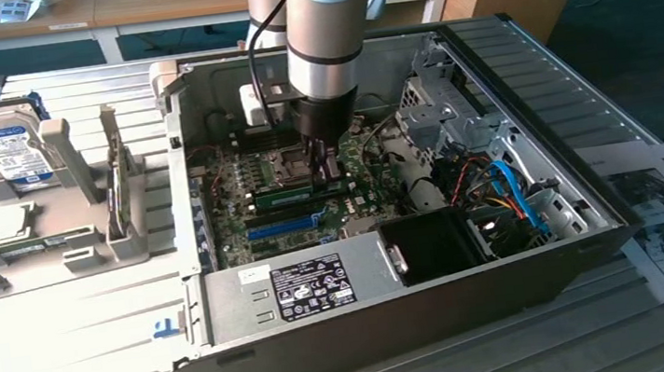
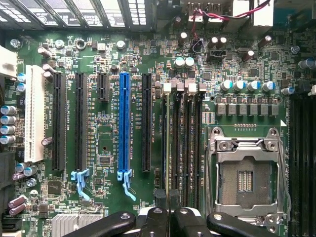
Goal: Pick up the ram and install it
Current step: 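Insert the ram into the slot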
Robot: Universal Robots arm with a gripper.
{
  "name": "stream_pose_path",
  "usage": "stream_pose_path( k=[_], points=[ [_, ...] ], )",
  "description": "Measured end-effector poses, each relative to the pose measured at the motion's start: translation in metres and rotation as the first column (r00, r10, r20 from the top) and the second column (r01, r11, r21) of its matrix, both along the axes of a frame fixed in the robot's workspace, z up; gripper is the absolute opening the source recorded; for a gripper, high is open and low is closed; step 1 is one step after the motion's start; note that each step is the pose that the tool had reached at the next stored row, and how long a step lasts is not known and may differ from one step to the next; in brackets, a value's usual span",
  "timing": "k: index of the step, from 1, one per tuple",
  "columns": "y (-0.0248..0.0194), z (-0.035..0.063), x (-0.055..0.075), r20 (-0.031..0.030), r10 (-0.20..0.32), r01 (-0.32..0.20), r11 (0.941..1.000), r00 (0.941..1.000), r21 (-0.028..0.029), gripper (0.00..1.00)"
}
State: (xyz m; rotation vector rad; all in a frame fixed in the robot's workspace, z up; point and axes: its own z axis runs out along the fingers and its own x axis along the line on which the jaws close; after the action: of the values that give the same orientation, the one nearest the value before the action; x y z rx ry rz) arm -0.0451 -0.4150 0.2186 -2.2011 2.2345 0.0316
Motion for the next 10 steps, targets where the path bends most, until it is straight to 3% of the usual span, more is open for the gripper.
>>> stream_pose_path(
  k=[10],
  points=[
    [0.0, -0.0006, 0.0, 0.0001, 0.0, 0.0, 1.0, 1.0, -0.0001, 0.12]
  ],
)
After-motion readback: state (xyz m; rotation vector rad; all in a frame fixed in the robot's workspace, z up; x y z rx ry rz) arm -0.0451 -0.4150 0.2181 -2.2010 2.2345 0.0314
